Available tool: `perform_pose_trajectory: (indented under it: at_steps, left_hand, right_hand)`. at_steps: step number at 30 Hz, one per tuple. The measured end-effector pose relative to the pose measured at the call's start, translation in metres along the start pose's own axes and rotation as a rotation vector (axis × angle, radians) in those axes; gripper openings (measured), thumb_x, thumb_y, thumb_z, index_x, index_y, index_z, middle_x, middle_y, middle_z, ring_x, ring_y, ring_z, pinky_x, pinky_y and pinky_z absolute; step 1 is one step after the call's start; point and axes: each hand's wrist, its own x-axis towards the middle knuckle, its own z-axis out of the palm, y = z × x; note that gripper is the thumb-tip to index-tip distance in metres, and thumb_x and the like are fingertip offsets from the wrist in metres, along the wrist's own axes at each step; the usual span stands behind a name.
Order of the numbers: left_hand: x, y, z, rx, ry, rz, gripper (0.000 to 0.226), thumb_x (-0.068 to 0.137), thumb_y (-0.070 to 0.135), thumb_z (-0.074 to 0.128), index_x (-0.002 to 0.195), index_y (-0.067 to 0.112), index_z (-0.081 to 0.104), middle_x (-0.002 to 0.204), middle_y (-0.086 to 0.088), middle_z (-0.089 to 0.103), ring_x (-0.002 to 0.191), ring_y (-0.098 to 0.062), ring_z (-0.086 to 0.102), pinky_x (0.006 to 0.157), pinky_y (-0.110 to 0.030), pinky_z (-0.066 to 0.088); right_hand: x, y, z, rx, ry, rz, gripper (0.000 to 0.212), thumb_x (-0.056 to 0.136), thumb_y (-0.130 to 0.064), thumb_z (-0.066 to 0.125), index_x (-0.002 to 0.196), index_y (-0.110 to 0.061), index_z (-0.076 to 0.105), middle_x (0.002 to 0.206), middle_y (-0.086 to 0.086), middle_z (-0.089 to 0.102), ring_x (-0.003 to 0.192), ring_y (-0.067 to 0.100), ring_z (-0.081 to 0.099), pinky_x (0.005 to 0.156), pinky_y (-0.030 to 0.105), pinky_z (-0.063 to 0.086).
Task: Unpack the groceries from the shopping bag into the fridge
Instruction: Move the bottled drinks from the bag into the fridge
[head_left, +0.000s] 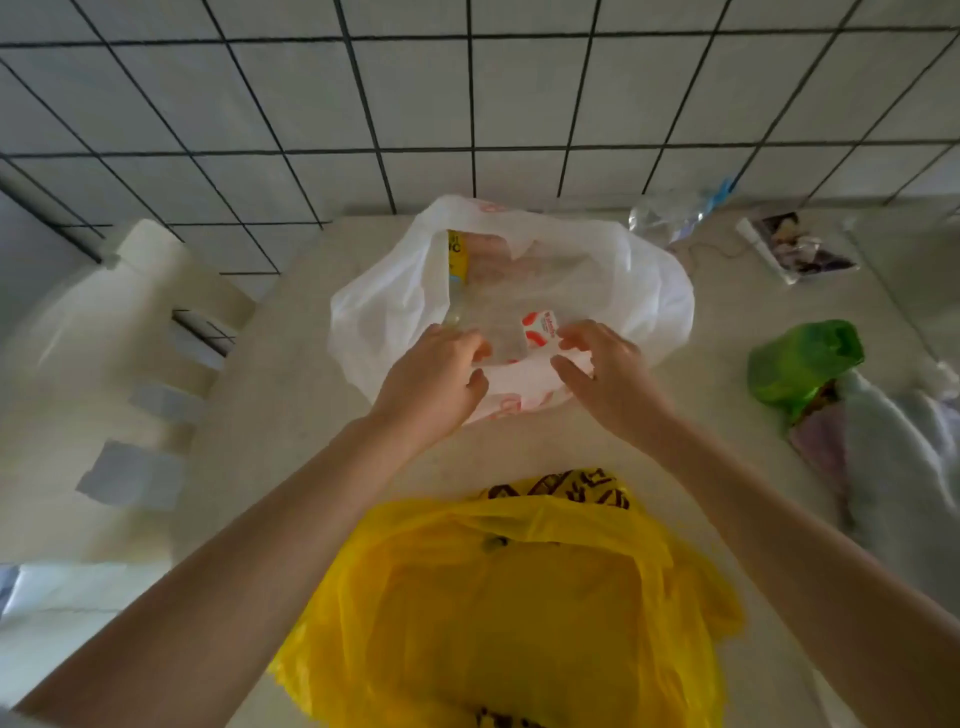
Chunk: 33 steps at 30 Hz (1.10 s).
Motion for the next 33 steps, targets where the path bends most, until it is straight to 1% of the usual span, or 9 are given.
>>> perform_pose_trajectory:
  at_steps: [6, 12, 15, 18, 21, 25, 28, 31, 33]
  left_hand:
    - [0.08, -0.012, 0.02, 0.074, -0.055, -0.013, 0.032, 0.089, 0.012, 0.058, 0.121, 0.011, 0.059, 0.121, -0.004, 0.058, 0.116, -0.02, 0.048, 0.086, -0.034, 0.049]
    - [0.138, -0.039, 0.053, 0.182, -0.115, -0.09, 0.037, 0.088, 0.01, 0.057, 0.124, 0.011, 0.051, 0.126, -0.005, 0.051, 0.119, -0.023, 0.042, 0.084, -0.036, 0.045]
    - [0.158, -0.053, 0.065, 0.292, -0.11, -0.212, 0.041, 0.087, 0.016, 0.06, 0.125, 0.008, 0.046, 0.127, -0.011, 0.051, 0.118, -0.03, 0.042, 0.083, -0.038, 0.044]
    - [0.172, -0.062, 0.072, 0.34, -0.113, -0.371, 0.054, 0.087, 0.029, 0.062, 0.129, 0.003, 0.04, 0.13, -0.016, 0.047, 0.121, -0.037, 0.04, 0.088, -0.042, 0.042]
    - [0.181, -0.067, 0.074, 0.412, -0.092, -0.435, 0.071, 0.086, 0.044, 0.062, 0.135, 0.001, 0.034, 0.135, -0.02, 0.046, 0.127, -0.039, 0.036, 0.096, -0.044, 0.039]
    - [0.197, -0.077, 0.078, 0.425, -0.165, -0.552, 0.105, 0.082, 0.056, 0.064, 0.149, -0.001, 0.008, 0.146, -0.024, 0.034, 0.134, -0.039, 0.031, 0.104, -0.046, 0.034]
    - [0.201, -0.083, 0.083, 0.435, -0.151, -0.569, 0.109, 0.078, 0.047, 0.073, 0.149, -0.003, 0.006, 0.147, -0.024, 0.032, 0.135, -0.037, 0.033, 0.105, -0.044, 0.034]
    - [0.197, -0.085, 0.088, 0.436, -0.134, -0.539, 0.101, 0.079, 0.03, 0.075, 0.148, 0.0, 0.008, 0.146, -0.022, 0.033, 0.134, -0.038, 0.033, 0.104, -0.043, 0.036]
    - [0.191, -0.084, 0.09, 0.492, -0.164, -0.454, 0.098, 0.08, 0.021, 0.073, 0.149, 0.002, 0.006, 0.147, -0.021, 0.032, 0.132, -0.04, 0.032, 0.103, -0.045, 0.035]
  right_hand:
    - [0.077, 0.038, -0.004, -0.102, -0.071, -0.034, 0.035, 0.091, -0.016, 0.06, 0.123, -0.006, 0.053, 0.118, 0.01, 0.061, 0.108, 0.022, 0.059, 0.095, 0.032, 0.047]
    - [0.118, 0.073, 0.012, -0.188, -0.24, -0.051, 0.04, 0.091, -0.016, 0.06, 0.129, -0.011, 0.049, 0.126, 0.005, 0.055, 0.116, 0.022, 0.054, 0.096, 0.027, 0.041]
    - [0.129, 0.087, 0.017, -0.167, -0.296, -0.049, 0.042, 0.09, -0.014, 0.061, 0.13, -0.011, 0.048, 0.126, 0.006, 0.054, 0.116, 0.022, 0.053, 0.093, 0.026, 0.041]
    - [0.136, 0.097, 0.021, -0.248, -0.378, -0.096, 0.044, 0.09, -0.011, 0.058, 0.133, -0.011, 0.046, 0.128, 0.005, 0.051, 0.117, 0.024, 0.051, 0.098, 0.032, 0.043]
    - [0.139, 0.103, 0.019, -0.412, -0.468, -0.106, 0.052, 0.091, -0.008, 0.052, 0.14, -0.018, 0.036, 0.128, 0.005, 0.052, 0.114, 0.027, 0.052, 0.099, 0.037, 0.044]
    - [0.136, 0.11, 0.019, -0.543, -0.504, -0.053, 0.057, 0.092, -0.011, 0.052, 0.143, -0.02, 0.029, 0.126, 0.005, 0.051, 0.11, 0.026, 0.055, 0.094, 0.035, 0.046]
    - [0.134, 0.116, 0.025, -0.668, -0.467, -0.106, 0.043, 0.095, -0.018, 0.052, 0.135, -0.012, 0.04, 0.124, 0.003, 0.051, 0.108, 0.022, 0.055, 0.09, 0.028, 0.046]
    - [0.137, 0.122, 0.028, -0.618, -0.436, -0.083, 0.032, 0.095, -0.018, 0.053, 0.125, -0.011, 0.049, 0.117, 0.004, 0.055, 0.104, 0.022, 0.055, 0.086, 0.027, 0.046]
    - [0.138, 0.123, 0.025, -0.54, -0.434, -0.037, 0.03, 0.092, -0.018, 0.055, 0.122, -0.012, 0.053, 0.112, 0.004, 0.056, 0.101, 0.021, 0.056, 0.085, 0.029, 0.048]
